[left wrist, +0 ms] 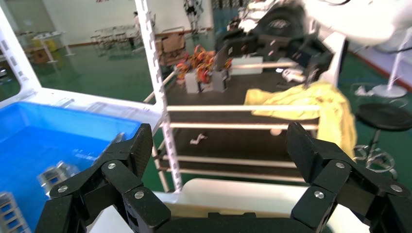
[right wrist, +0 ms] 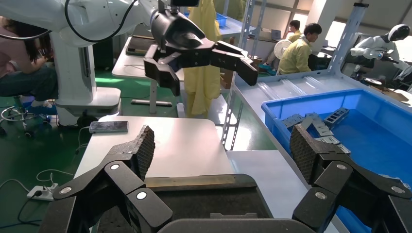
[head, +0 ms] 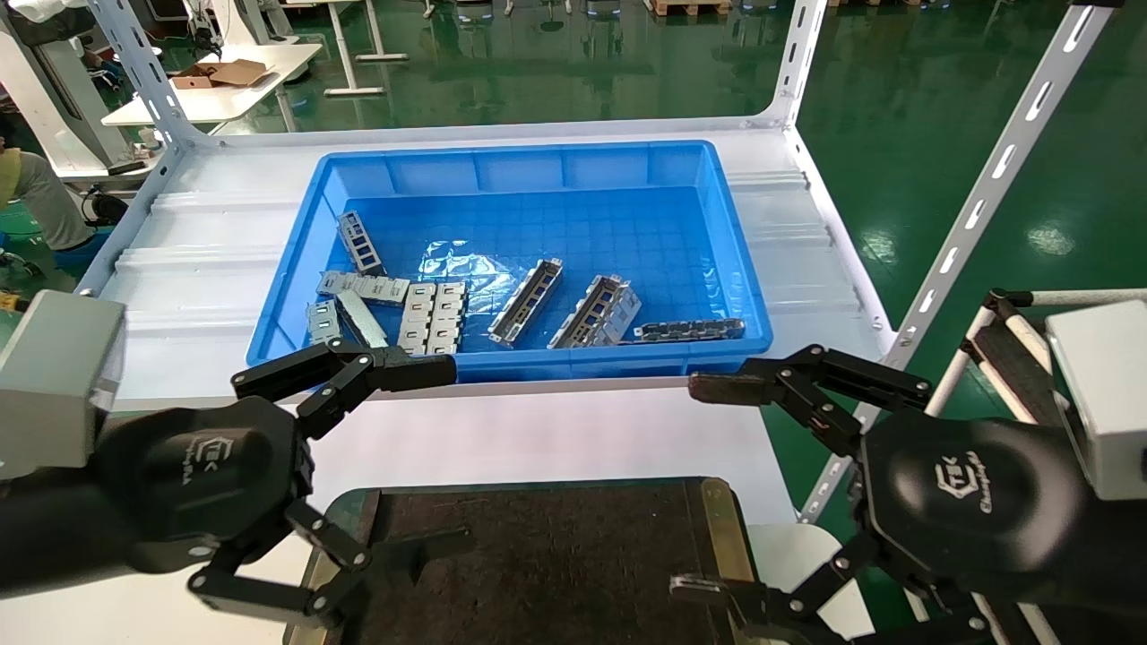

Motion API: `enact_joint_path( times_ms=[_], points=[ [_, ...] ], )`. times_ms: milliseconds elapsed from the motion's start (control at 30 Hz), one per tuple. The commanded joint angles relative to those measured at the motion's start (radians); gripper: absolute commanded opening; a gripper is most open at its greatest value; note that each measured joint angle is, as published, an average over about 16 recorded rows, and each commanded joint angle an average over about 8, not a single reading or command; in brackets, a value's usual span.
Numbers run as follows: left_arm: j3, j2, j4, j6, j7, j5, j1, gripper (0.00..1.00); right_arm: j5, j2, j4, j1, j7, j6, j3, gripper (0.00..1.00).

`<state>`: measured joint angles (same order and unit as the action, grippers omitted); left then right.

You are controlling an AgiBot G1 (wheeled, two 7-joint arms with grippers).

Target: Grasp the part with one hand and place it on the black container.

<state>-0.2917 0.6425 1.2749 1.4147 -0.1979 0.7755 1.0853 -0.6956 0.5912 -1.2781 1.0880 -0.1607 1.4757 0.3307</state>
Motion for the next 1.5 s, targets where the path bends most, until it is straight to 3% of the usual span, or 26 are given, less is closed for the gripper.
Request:
enact_joint_path(
  times_ms=[33,633,1033,1500],
  points=[
    [-0.002,0.003,0.002,-0.015,0.000,0.012,0.003,1.00,0.000,0.000,0.000,0.000,0.000,0.000,0.000,1.00],
    [-0.100,0.179,-0.132,-0.248,-0.005,0.264,0.139,1.00,0.000,0.000,0.000,0.000,0.000,0.000,0.001,1.00],
    [-0.173,0.372,-0.397,-0.431,0.028,0.440,0.292,1.00,0.001,0.000,0.000,0.000,0.000,0.000,0.001,1.00],
    [-0.212,0.579,-0.756,-0.588,0.150,0.536,0.434,1.00,0.001,0.000,0.000,0.000,0.001,0.000,0.001,1.00]
  ],
)
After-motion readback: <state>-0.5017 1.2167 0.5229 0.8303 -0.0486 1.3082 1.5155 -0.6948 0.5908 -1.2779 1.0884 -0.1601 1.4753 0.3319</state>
